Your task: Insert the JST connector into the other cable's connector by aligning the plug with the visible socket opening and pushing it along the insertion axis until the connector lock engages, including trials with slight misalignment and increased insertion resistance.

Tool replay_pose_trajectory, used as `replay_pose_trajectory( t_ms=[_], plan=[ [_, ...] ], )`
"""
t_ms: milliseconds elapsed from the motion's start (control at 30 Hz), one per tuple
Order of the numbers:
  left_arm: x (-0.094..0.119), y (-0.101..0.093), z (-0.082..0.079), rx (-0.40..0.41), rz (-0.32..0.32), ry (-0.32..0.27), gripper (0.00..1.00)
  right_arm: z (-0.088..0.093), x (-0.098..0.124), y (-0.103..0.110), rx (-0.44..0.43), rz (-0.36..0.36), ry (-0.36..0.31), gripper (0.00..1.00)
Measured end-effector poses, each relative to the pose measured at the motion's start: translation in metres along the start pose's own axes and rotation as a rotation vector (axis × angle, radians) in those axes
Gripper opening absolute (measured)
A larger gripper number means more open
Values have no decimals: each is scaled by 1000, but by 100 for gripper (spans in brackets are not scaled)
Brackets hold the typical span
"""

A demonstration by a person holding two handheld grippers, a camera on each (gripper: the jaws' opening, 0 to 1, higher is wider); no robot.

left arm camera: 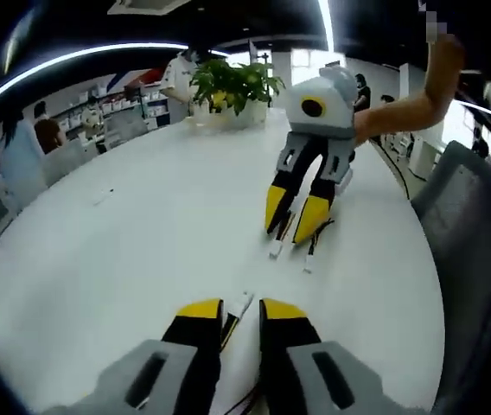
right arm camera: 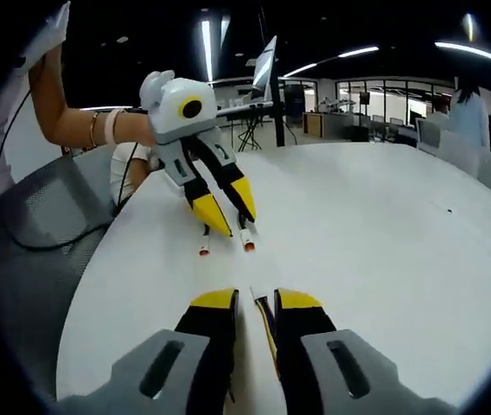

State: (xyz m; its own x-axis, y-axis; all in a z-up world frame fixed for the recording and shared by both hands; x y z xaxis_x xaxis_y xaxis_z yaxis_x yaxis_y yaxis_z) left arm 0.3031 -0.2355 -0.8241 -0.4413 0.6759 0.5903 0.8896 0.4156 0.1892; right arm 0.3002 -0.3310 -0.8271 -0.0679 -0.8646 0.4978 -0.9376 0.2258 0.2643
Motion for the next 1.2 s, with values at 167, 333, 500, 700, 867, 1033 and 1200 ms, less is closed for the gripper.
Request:
replay_pose_trajectory(
  t_ms=[167,333,500,700,867,1033,1200],
  plan=[
    [-2,-1,2,-28,11,1,6,1,-2,-1,-8,-3,0,12],
    [-3,-1,3,-25,22,-5,6,3,-3,-2,-4,-6,4,11],
    [-4,-1,4,-27,21,-15,5,3,-5,-2,3,-14,3,10],
    [-5,-1,4,-42,24,-21,5,6,-6,-4,10,-16,13,10],
    [-5,-2,4,-59,29,-22,5,7,-7,-4,12,-19,13,7],
    [-5,-1,2,-73,28,-34,1,6,-8,-6,6,-21,11,5],
    [-6,-2,3,-95,41,-42,0,5,-8,-7,8,-29,8,5]
  ],
)
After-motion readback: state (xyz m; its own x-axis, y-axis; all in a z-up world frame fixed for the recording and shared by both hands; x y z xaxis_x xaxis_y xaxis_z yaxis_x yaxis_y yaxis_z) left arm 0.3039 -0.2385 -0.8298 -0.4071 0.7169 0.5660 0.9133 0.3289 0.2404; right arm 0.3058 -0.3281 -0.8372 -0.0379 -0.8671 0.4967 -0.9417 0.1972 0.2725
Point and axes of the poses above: the point that each gripper's makers call its tool centre point, and the gripper's own axes: x roughly backward along the fingers, y roughly to its left, z roughly out of its underside, the point moved 2 cm from there along x, roughly backward along the fingers, and after that the axes turned 11 degrees about -x, right-handed, at the moved point
